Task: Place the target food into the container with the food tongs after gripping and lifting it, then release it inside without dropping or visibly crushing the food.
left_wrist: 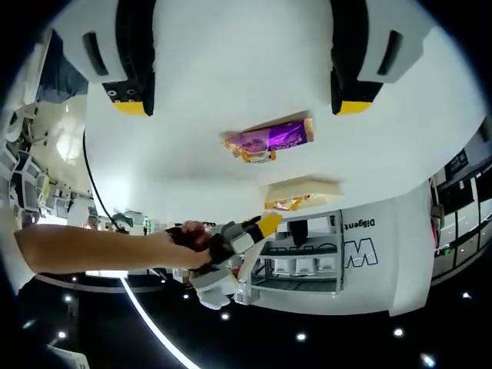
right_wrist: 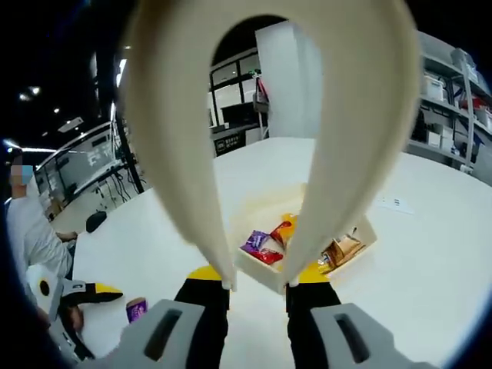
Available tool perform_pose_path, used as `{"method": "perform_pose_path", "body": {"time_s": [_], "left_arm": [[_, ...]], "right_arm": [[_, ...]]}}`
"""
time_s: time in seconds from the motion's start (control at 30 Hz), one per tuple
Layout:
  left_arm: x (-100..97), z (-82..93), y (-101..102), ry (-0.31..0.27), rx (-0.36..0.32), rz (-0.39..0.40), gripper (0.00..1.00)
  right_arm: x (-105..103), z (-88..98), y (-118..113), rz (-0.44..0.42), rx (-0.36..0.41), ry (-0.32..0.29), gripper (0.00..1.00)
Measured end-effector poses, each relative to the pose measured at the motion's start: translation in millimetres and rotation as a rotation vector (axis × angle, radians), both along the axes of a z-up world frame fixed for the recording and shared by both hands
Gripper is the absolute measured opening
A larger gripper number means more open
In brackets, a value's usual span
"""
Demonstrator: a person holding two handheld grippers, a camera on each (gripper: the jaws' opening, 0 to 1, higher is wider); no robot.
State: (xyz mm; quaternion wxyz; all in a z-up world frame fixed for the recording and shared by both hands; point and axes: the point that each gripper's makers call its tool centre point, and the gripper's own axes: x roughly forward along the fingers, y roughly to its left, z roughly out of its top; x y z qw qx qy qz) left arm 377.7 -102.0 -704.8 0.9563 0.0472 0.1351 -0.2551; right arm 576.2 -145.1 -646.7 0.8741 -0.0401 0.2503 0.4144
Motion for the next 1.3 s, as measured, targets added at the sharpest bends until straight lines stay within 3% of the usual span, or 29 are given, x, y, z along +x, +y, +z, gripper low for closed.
{"method": "perform_pose_path", "body": {"time_s": [0.33, 0.6, 0.8, 1.13, 1.3], "left_arm": [[0.9, -1.1, 3, 0.001, -0.001, 0.003, 0.94], [-0.2, 0.0, 1, 0.001, -0.001, 0.005, 0.93], [-0.1, 0.2, 1, 0.002, -0.001, 0.007, 0.93], [0.2, 0.6, 1, -0.001, -0.001, 0.007, 0.93], [0.0, 0.6, 1, -0.003, 0.000, 0.005, 0.93]], "right_arm": [[-16, -10.7, 0, 0.032, -0.001, 0.033, 0.23], [-42, -20.3, 7, 0.085, 0.009, 0.080, 0.23], [-64, -25.6, 15, 0.171, 0.015, 0.078, 0.23], [-79, -26.7, 18, 0.219, 0.022, 0.066, 0.23], [-90, -35.3, 19, 0.261, -0.024, 0.044, 0.23]]}}
